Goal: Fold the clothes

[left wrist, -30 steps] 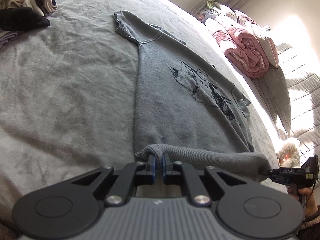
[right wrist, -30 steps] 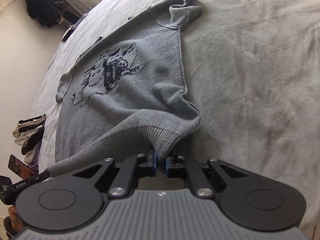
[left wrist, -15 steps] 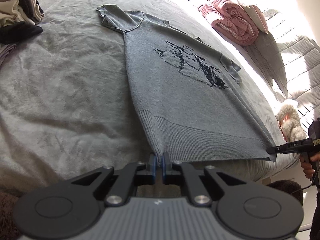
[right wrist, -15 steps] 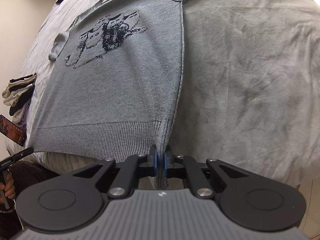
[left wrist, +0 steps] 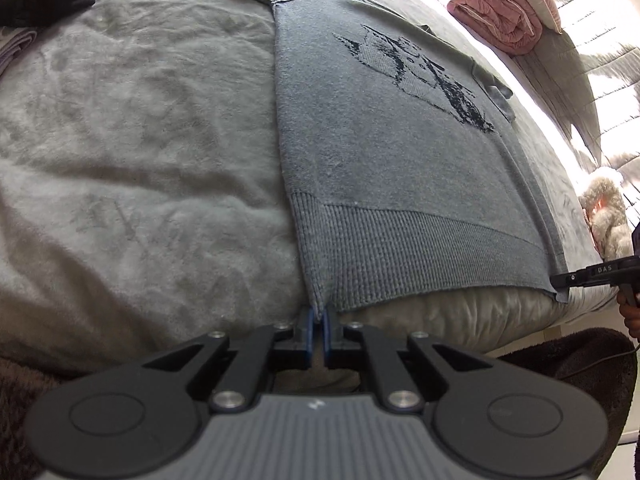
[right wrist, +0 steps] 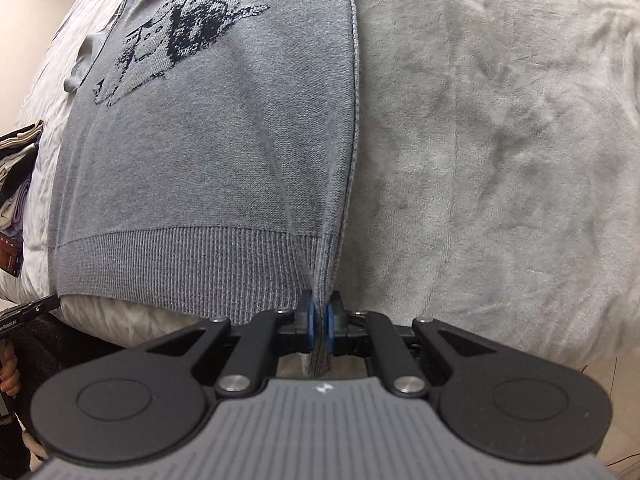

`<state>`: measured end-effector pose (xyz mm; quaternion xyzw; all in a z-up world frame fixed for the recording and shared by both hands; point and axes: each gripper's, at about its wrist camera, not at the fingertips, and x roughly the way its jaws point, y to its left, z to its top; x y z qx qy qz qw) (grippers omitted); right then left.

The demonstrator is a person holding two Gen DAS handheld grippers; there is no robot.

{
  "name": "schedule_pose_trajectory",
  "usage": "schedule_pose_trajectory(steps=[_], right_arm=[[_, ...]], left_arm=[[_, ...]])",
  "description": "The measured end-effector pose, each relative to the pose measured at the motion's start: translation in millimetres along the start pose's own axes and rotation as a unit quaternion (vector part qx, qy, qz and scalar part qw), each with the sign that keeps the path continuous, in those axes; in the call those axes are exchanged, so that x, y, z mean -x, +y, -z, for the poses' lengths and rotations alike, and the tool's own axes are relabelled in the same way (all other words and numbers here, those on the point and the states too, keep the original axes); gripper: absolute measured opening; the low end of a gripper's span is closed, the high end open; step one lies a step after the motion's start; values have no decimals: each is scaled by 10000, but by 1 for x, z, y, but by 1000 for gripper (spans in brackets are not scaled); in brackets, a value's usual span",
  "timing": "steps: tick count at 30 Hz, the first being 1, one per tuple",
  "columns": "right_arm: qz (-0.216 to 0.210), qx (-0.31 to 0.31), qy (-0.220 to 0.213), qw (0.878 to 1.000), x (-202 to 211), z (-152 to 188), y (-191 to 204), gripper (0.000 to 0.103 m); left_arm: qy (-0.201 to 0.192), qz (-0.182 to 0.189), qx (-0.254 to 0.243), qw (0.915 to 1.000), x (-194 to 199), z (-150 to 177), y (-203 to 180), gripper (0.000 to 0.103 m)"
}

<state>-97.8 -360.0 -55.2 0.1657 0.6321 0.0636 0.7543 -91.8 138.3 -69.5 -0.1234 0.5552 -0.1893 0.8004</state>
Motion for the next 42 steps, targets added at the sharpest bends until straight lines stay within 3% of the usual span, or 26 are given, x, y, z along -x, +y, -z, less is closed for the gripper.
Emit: schedule_pose_trajectory(steps=[3, 5, 7, 8, 10, 16, 26, 37, 42], right_arm=[[28, 118, 5, 9999, 3, -2, 3, 11], [42, 203, 9, 9998, 5, -3, 5, 19], [56, 288, 13, 9996, 8, -5, 7, 27], [70, 329, 4, 9994, 10, -6, 9, 40], [156, 415, -71, 9990, 16, -8, 10, 52], [355, 368, -277, 9983, 33, -25, 4, 52], [392, 250, -735, 9962, 36, -58, 22, 54], [281, 415, -983, 9939, 25, -106, 55, 55], [234, 595, -1026, 9927, 12, -140, 78, 55]], left_arm=[[63, 42, 31, 10000, 0, 0, 1, 7], [159, 75, -1, 9998, -1, 0, -1, 8], [168, 187, 18, 9997, 1, 1, -1, 20], [171, 243, 47, 9995, 3, 0, -1, 24], [175, 356, 111, 9992, 5, 0, -1, 41], [33, 217, -45, 9997, 14, -6, -8, 57], [-271, 9, -87, 9996, 26, -32, -10, 68], [-844, -169, 161, 9962, 22, -101, -9, 73], [-1118, -556, 276, 9918, 8, -145, 0, 73]])
